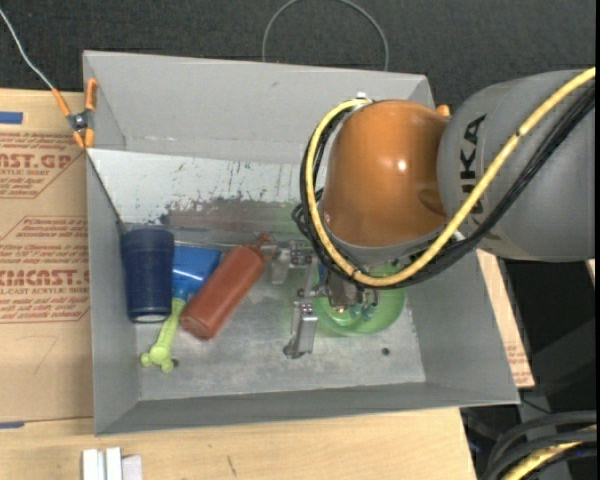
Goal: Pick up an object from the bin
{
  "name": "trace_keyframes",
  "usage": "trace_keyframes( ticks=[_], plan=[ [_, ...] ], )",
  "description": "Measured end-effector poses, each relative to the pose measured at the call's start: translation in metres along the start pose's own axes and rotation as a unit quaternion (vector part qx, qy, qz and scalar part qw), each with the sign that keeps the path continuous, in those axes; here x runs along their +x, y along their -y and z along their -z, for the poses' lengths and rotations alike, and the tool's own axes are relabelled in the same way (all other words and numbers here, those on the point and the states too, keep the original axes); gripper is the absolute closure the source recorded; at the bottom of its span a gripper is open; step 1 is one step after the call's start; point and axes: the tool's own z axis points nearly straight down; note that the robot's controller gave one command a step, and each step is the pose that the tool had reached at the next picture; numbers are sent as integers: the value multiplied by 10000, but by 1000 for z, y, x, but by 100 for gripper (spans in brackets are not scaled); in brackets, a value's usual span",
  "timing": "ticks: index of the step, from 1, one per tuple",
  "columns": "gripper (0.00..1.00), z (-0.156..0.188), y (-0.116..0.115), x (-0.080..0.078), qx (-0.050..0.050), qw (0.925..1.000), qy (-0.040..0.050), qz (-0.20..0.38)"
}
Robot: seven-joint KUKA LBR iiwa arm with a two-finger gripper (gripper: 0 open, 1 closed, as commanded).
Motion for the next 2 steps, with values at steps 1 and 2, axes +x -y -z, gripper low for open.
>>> trace_keyframes(
  ticks=[1,2],
  plan=[
    [0,4,1,-2,-5,10000,41,-11],
    [0,-44,-9,-59,0,9999,0,163]
  ],
)
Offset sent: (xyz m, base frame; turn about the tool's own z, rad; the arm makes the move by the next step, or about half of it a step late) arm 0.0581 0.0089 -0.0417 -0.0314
